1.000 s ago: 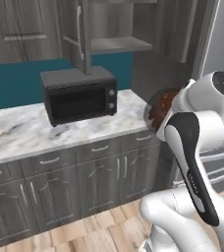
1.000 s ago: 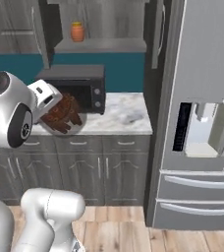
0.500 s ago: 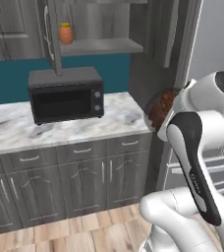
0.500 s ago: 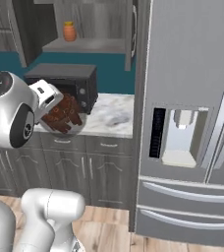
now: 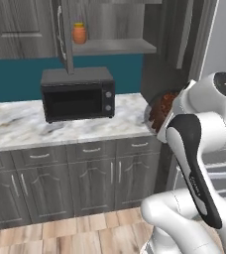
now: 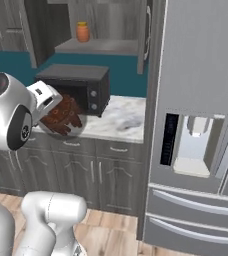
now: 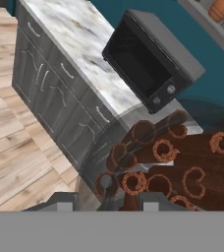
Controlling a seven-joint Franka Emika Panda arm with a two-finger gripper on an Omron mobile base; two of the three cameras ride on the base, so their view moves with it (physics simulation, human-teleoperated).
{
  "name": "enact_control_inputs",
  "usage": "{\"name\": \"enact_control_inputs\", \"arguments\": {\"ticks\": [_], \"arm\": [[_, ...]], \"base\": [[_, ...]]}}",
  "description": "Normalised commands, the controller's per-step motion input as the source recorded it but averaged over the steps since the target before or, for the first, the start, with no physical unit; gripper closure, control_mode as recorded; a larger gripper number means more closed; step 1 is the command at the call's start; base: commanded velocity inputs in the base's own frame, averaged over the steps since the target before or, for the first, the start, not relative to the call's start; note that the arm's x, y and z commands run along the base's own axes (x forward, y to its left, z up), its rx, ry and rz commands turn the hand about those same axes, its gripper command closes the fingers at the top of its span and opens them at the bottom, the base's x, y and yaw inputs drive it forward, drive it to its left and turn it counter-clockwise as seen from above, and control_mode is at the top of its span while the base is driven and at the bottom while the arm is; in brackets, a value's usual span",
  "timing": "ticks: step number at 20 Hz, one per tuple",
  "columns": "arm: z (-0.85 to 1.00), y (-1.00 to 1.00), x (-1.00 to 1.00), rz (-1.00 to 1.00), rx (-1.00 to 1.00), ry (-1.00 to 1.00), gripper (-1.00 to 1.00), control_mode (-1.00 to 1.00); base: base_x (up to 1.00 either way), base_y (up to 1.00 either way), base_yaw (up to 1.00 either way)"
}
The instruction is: Pick the jar and candle from the dining table and place them in the open cabinet. Close the cabinet after placing the objects.
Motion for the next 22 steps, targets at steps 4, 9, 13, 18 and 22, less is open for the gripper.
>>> {"name": "enact_control_inputs", "arguments": {"ticks": [4, 9, 13, 18, 22], "arm": [[0.00, 0.00, 0.00, 0.00, 0.00, 0.00, 1.00, 1.00], [0.00, 0.00, 0.00, 0.00, 0.00, 0.00, 1.00, 1.00], [0.00, 0.00, 0.00, 0.00, 0.00, 0.00, 1.00, 1.00], [0.00, 0.00, 0.00, 0.00, 0.00, 0.00, 1.00, 1.00], [0.00, 0.00, 0.00, 0.00, 0.00, 0.00, 1.00, 1.00]], "base": [[0.46, -0.21, 0.10], [0.44, -0.22, 0.08], [0.31, -0.38, 0.06], [0.41, -0.30, 0.03], [0.70, -0.23, 0.01]]}}
